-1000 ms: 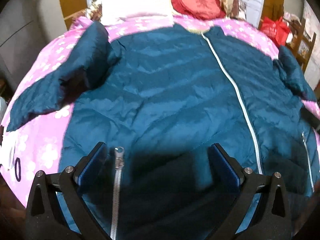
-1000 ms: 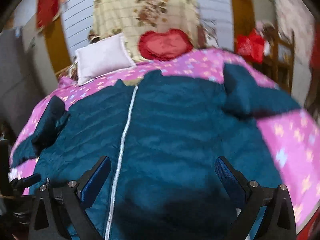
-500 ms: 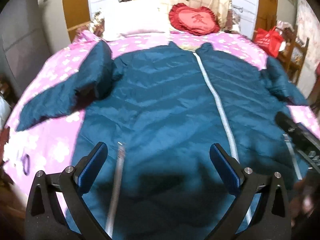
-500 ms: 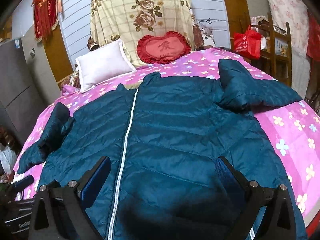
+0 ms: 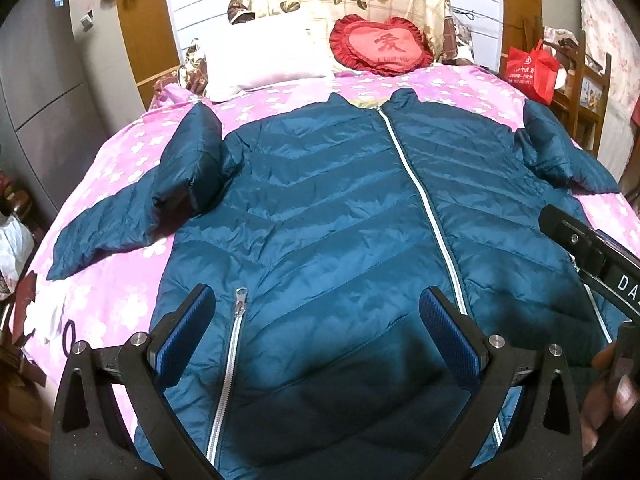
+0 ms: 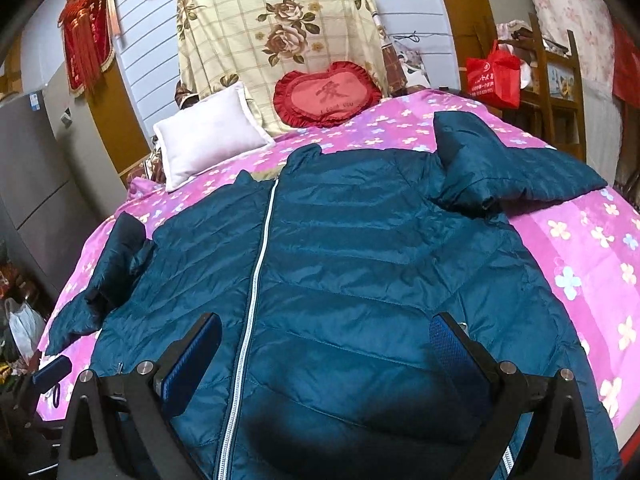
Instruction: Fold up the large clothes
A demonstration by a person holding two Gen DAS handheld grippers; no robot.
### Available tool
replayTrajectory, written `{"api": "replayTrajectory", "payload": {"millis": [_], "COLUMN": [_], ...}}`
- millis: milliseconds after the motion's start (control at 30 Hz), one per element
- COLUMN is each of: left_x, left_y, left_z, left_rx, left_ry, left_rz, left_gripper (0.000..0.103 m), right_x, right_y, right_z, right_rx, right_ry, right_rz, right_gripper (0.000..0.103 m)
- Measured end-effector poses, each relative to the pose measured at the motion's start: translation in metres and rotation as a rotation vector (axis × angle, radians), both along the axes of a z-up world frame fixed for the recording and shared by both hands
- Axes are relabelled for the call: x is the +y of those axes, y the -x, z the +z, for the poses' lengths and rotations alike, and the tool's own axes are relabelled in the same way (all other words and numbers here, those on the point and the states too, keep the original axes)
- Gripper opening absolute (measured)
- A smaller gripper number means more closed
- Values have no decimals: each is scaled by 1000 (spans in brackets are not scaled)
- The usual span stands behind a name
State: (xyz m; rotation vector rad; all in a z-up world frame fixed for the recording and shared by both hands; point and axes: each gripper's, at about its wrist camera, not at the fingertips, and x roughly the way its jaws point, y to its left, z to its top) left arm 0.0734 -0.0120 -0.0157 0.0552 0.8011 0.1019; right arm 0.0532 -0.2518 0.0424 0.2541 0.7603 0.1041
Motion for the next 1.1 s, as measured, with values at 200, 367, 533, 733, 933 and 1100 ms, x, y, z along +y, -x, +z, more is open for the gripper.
{"api": "replayTrajectory", "payload": {"millis": [200,367,533,733,933,1100], "left_x": [1,1,1,1,1,2], "left_y": [-1,-1,-1,-1,-1,-1], "left_z": [-1,-2,-4,-4,-4,-4], "left_rx": [8,9,15,15,16,15], "left_ry": [12,12,18,16,17,17], "left_rz": [0,-1,-2,-1,-2,-1], "left_gripper": [102,102,102,102,102,102], "right_x": [1,2,2,1,2,2], "right_y": [0,-1,-1,-1,-1,-1], "right_z": [-2,-2,-2,-2,-2,-3], "right_rx": [6,8,7,7,8,7], "right_ry": [2,3,1,1,1,1], "right_rz": [5,5,5,6,7,7], "right_gripper": [103,103,103,103,103,103]}}
